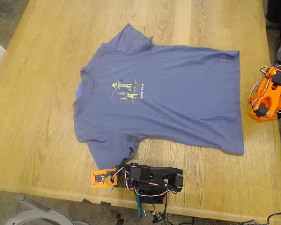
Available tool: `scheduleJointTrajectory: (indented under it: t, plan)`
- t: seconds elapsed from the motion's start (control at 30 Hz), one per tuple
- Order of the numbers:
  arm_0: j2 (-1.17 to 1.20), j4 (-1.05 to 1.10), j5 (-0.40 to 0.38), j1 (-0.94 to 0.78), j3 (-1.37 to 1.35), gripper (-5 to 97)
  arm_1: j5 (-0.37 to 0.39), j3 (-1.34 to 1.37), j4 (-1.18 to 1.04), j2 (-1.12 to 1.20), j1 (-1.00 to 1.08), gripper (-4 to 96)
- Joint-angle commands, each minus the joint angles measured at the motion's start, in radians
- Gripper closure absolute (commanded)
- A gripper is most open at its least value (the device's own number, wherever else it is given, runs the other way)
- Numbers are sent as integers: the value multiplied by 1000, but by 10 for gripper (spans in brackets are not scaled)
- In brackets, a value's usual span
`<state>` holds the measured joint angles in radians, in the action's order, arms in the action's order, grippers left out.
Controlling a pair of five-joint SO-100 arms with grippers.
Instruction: Fold a T-shirt
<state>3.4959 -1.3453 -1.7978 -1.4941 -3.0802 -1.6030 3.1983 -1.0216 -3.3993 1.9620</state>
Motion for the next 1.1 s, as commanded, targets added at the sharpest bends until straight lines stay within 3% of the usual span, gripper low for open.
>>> scheduleJointTrajectory:
  t: [0.0, 0.47, 1.07]
  plan:
    - [115, 9, 2, 18, 15, 918, -8, 69, 11, -8, -26, 911]
    - [115, 11, -3, 17, 15, 918, -9, 69, 38, -8, -57, 911]
    - [115, 9, -5, 26, 15, 918, -8, 69, -2, -8, 49, 911]
